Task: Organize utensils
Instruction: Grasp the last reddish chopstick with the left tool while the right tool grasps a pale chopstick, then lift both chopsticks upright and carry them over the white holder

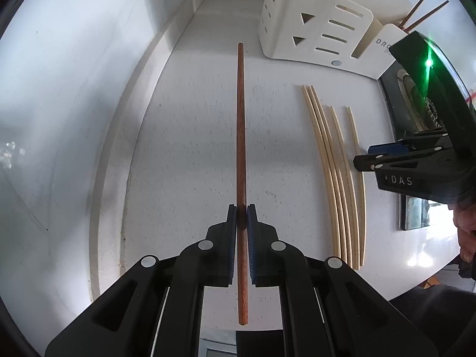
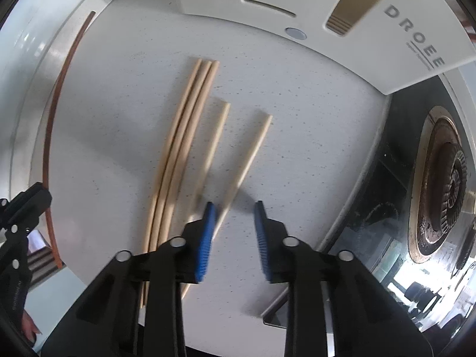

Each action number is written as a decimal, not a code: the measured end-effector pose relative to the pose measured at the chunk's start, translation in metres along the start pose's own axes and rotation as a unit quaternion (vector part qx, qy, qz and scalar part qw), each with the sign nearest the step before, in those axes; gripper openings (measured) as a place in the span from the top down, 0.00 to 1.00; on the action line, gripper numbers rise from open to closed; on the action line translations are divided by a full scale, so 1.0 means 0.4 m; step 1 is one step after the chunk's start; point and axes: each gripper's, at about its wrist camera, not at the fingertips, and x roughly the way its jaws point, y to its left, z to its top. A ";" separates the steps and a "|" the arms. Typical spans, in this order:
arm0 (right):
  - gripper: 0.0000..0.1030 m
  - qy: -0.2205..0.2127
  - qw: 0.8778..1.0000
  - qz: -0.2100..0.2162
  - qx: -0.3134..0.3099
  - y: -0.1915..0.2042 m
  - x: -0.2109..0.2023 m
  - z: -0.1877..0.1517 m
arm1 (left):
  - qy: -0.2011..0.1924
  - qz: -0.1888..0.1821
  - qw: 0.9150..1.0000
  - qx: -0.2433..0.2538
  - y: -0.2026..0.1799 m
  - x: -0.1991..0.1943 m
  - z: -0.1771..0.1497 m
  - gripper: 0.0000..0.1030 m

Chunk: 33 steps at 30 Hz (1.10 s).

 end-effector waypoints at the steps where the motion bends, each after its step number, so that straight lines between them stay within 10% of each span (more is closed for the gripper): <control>1: 0.90 0.002 1.000 0.002 0.003 0.001 0.001 0.003 | 0.001 0.000 1.000 -0.003 0.000 0.001 0.001 0.94; 33: 0.95 -0.037 0.994 0.083 -0.061 -0.164 -0.024 -0.137 | 0.017 0.021 0.995 -0.096 -0.003 -0.017 -0.018 0.94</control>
